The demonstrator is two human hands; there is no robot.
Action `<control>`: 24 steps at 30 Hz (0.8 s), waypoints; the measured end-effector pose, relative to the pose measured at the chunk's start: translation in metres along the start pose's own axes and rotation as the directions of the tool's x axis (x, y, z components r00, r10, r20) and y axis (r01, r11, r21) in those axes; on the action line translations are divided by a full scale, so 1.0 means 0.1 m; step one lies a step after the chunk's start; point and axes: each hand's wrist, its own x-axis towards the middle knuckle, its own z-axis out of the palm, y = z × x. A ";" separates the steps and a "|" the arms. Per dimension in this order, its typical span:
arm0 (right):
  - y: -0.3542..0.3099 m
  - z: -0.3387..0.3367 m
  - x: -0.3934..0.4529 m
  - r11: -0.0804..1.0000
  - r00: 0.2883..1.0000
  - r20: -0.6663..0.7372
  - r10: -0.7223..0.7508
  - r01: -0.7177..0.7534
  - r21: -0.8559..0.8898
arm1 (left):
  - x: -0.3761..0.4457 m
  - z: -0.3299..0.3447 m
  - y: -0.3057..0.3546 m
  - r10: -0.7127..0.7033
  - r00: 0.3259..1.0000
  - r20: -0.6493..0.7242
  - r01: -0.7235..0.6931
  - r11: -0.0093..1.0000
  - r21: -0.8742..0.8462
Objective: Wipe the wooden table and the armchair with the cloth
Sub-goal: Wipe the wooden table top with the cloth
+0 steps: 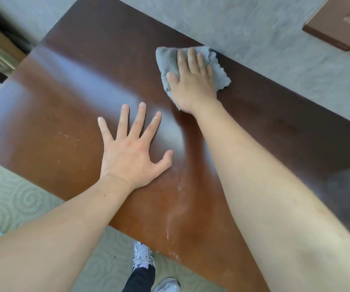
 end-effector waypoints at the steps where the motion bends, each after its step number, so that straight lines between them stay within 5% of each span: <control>1: 0.04 0.06 -0.22 0.999 0.999 -0.030 -0.033 0.033 0.000 | 0.00 0.00 0.00 -0.001 1.000 0.000 0.001 1.000 -0.002; 7: 0.16 0.36 -1.37 0.996 0.996 -0.042 -0.084 0.086 0.038 | 0.01 -0.03 0.01 0.003 1.000 0.022 -0.004 1.000 0.001; 17: -0.07 0.02 0.41 0.999 0.998 -0.042 -0.038 0.037 -0.021 | 0.00 -0.01 0.01 -0.004 1.000 0.005 0.004 1.000 -0.014; 24: -0.01 0.10 -0.10 0.987 0.985 -0.065 -0.160 0.160 0.004 | -0.01 -0.03 0.01 0.000 1.000 0.022 0.001 0.999 -0.033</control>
